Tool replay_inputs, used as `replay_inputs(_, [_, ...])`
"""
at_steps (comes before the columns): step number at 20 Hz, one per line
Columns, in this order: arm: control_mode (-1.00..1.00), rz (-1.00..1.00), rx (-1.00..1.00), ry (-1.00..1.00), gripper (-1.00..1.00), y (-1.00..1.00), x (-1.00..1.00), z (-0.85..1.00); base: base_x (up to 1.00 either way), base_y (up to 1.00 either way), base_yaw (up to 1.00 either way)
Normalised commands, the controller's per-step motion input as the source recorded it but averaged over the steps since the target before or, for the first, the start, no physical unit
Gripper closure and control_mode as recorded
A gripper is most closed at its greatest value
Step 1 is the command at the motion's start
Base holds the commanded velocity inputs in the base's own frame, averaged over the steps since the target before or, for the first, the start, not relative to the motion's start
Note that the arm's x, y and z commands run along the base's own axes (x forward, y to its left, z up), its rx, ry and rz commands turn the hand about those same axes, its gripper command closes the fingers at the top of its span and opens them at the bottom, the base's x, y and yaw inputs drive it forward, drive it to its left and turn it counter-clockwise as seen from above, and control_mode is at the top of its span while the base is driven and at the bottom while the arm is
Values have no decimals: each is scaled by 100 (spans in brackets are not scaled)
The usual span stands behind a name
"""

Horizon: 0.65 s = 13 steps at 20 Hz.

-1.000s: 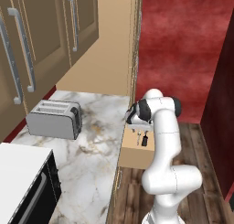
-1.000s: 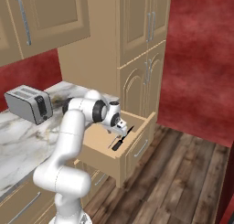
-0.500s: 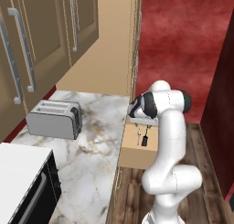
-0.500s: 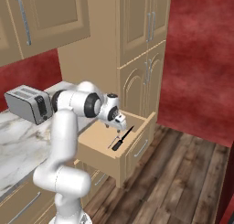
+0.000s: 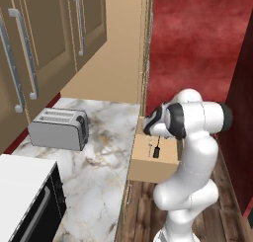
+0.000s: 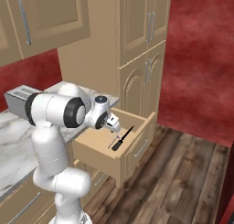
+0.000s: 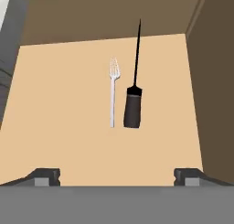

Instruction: Pick up the metallic utensils from the counter and place them in the open drawer. Make sure not to pick up any wooden utensils.

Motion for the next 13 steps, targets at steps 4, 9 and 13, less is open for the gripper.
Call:
replay_inputs(4, [-100,0,-6,-20,-100,34,-66,80,0,0,0])
replay_inputs(9, [-100,0,-9,-13,-100,33,-60,78,0,0,0])
replay_inputs(13, [-100,0,-7,-4,-100,12,-49,72,0,0,0])
